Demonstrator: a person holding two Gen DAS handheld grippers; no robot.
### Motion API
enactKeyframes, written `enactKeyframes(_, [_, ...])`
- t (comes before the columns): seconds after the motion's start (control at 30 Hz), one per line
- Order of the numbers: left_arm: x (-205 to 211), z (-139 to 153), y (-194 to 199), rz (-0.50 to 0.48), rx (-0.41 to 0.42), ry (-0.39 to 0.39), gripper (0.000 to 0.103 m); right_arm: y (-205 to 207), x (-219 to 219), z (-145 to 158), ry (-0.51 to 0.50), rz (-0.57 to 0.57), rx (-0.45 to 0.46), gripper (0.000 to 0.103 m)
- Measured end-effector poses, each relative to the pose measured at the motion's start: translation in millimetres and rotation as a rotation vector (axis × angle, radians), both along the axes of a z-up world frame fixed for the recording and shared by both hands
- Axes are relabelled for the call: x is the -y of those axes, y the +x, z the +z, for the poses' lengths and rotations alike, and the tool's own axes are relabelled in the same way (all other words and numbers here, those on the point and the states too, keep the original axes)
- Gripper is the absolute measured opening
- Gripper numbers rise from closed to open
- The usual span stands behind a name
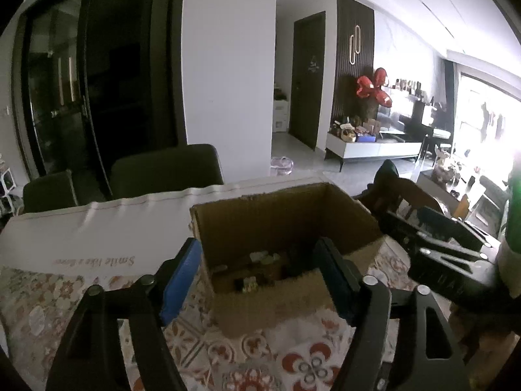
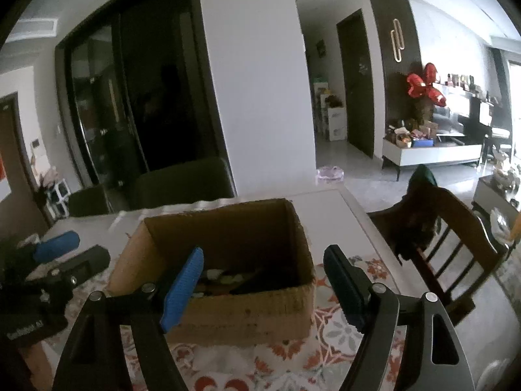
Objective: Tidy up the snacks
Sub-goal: 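Move both tools back from the box toward the dark cracker bars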
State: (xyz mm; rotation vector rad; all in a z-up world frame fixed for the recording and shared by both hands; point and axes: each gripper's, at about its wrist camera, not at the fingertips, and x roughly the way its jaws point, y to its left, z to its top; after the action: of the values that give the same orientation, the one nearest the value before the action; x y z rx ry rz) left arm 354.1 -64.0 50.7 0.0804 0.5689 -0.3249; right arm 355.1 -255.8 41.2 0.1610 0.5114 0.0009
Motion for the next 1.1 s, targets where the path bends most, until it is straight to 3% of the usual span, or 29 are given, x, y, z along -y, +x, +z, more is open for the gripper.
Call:
enactKeyframes(0.5, [-6.6,-8.8,-89.7,0.002,0.034,0.034,0.074,-92.0,3.6,-11.3,0.027,-0.087,-0.021,0.077])
enactKeyframes(0.87, [-12.1,-46.7,-122.8,0.000,-0.031,0.027,0.074,-129.0,4.8,-45.1,0.018,-0.115,-0.102,0.077])
enactKeyframes(1.1, [-16.5,-77.6,-134.3,0.006,-0.120,0.010,0.074,-145.5,-0.5,-67.0,0.012,-0.126,-0.160,0.077])
